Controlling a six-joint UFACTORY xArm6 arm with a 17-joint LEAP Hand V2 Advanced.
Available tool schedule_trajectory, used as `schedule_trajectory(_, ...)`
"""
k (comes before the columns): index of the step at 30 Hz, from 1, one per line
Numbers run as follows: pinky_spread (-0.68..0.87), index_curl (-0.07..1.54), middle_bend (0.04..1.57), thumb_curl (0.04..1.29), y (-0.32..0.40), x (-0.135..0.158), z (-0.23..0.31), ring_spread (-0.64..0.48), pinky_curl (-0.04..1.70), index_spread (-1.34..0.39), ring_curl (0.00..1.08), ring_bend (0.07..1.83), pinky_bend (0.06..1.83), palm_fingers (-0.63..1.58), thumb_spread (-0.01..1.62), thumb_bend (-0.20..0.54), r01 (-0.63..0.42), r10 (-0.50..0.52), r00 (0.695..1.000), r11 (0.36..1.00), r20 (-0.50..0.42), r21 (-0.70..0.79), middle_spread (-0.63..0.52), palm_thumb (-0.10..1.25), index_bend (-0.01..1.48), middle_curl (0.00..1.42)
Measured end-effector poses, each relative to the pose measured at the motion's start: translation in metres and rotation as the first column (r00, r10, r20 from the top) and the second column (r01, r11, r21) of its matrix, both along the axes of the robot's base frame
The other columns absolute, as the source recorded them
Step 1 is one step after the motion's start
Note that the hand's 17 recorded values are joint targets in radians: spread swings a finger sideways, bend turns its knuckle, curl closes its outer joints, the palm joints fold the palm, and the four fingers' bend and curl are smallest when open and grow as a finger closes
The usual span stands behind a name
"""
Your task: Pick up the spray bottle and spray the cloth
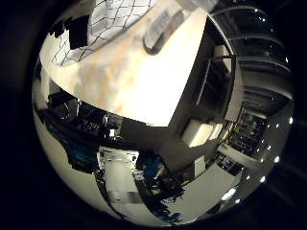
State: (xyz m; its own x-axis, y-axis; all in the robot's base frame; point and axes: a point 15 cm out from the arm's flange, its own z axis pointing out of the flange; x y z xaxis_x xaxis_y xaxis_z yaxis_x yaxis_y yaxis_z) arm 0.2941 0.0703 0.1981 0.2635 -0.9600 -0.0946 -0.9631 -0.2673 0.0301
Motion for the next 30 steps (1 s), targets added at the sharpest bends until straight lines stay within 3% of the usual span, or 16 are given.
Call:
schedule_trajectory(10, -0.46, 0.48, 0.51, 0.47, -0.072, 0.0, 0.009, -0.26, 0.99, -0.38, 0.59, 0.97, 0.66, 0.62, 1.21, -0.015, 0.126, -0.126, 0.991, 0.992, 0.036, 0.01, -0.19, 0.89, 0.19, 0.61)
schedule_trajectory(19, -0.48, 0.47, 0.52, 0.47, -0.151, -0.014, 0.014, -0.26, 0.97, -0.38, 0.58, 0.97, 0.68, 0.64, 1.19, -0.017, 0.271, -0.273, 0.96, 0.962, 0.058, 0.041, -0.19, 0.87, 0.19, 0.61)
schedule_trajectory(30, -0.34, 0.46, 0.53, 0.34, -0.196, -0.033, 0.0, -0.21, 0.99, -0.34, 0.56, 0.92, 0.61, 0.45, 1.12, -0.033, 0.377, -0.397, 0.915, 0.905, 0.073, 0.199, -0.16, 0.52, 0.18, 0.61)
